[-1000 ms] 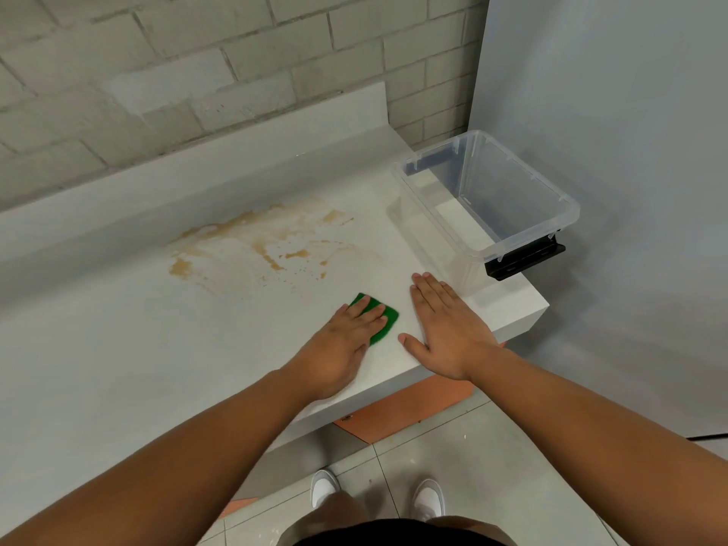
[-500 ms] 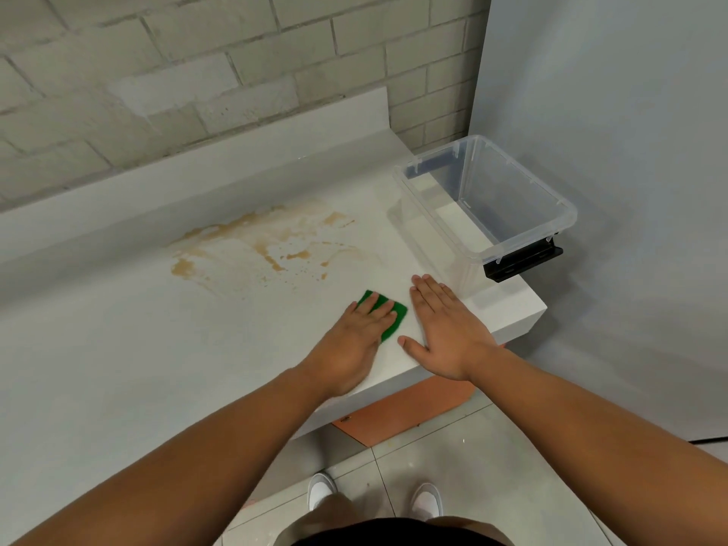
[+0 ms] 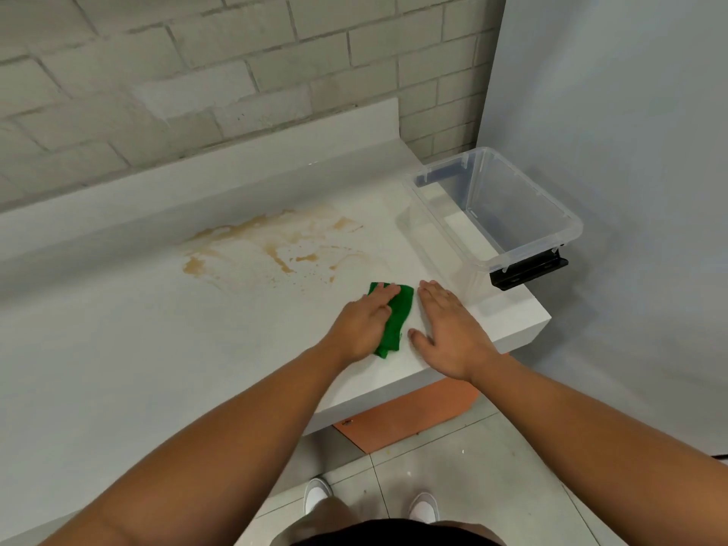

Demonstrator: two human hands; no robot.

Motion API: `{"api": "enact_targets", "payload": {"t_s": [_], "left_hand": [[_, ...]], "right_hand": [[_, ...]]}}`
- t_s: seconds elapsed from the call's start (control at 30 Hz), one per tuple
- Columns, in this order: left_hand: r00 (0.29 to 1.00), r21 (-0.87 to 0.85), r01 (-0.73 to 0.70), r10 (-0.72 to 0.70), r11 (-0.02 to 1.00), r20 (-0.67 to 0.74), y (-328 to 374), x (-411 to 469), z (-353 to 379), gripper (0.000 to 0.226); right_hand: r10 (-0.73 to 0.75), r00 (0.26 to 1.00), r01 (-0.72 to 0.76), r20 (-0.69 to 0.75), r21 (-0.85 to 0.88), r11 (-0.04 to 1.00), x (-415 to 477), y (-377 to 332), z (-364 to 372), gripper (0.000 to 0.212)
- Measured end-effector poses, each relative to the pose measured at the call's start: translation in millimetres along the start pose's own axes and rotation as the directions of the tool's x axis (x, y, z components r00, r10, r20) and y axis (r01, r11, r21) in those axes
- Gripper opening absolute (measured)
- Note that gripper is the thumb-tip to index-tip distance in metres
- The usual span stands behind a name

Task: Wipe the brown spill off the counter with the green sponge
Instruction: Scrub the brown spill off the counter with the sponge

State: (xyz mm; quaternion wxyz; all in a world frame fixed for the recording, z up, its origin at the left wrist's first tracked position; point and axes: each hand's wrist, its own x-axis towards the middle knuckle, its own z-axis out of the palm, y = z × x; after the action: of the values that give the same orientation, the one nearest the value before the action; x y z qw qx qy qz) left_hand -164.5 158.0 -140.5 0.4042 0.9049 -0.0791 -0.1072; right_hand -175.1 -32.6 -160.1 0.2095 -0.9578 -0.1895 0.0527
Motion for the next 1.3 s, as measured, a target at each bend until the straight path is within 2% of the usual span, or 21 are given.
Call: {"api": "enact_targets", "payload": {"t_s": [0.03, 0.07, 0.17, 0.23, 0.37, 0.53, 0.67, 0.9, 1.1, 1.23, 1.3], "left_hand": [[0.996, -0.103, 0.045, -0.053, 0.994, -0.077, -1, 0, -13, 0.044], [0.979, -0.131, 0.078, -0.101, 0.988, -0.175, -2, -2, -29, 0.041], [0.909, -0.056, 0.149, -0.159, 0.987, -0.386, -19, -12, -70, 0.036], [0.876, -0.008, 0.193, -0.176, 0.981, -0.449, -36, -23, -87, 0.032], [0.85, 0.12, 0.26, -0.169, 0.958, -0.499, -75, -47, -111, 0.032], [0.835, 0.309, 0.33, -0.124, 0.892, -0.536, -108, -73, -131, 0.034], [0.849, 0.439, 0.328, -0.058, 0.837, -0.525, -129, -87, -144, 0.03], [0.817, 0.424, 0.405, -0.112, 0.81, -0.565, -162, -104, -164, 0.027], [0.811, 0.436, 0.39, -0.077, 0.811, -0.581, -186, -110, -180, 0.032], [0.845, 0.447, 0.418, -0.158, 0.791, -0.511, -204, -106, -192, 0.048], [0.863, 0.442, 0.435, -0.223, 0.785, -0.453, -211, -105, -192, 0.058]], "right_hand": [[0.04, 0.999, -0.037, -0.037, 0.072, 0.997, 2, -5, -1, 0.07], [0.067, 0.995, -0.058, -0.071, 0.131, 0.99, 5, -12, -1, 0.066], [0.026, 0.997, -0.013, -0.075, 0.167, 0.986, 14, -44, 2, 0.061], [0.021, 1.0, -0.022, 0.013, 0.113, 0.993, 22, -69, 10, 0.067], [0.172, 0.983, -0.159, 0.069, -0.166, 0.973, 41, -93, 34, 0.075], [0.174, 0.975, -0.114, 0.137, -0.365, 0.924, 68, -78, 27, 0.065], [0.216, 0.956, -0.129, 0.198, -0.377, 0.917, 100, -59, 11, 0.063], [0.2, 0.969, -0.159, 0.143, -0.256, 0.953, 151, -56, -2, 0.056], [0.003, 0.991, 0.025, 0.136, -0.21, 0.977, 167, -71, 8, 0.057], [0.133, 0.988, -0.104, 0.081, -0.289, 0.952, 164, -74, 18, 0.061], [0.142, 0.989, -0.12, 0.047, -0.312, 0.943, 167, -77, 21, 0.059]]}}
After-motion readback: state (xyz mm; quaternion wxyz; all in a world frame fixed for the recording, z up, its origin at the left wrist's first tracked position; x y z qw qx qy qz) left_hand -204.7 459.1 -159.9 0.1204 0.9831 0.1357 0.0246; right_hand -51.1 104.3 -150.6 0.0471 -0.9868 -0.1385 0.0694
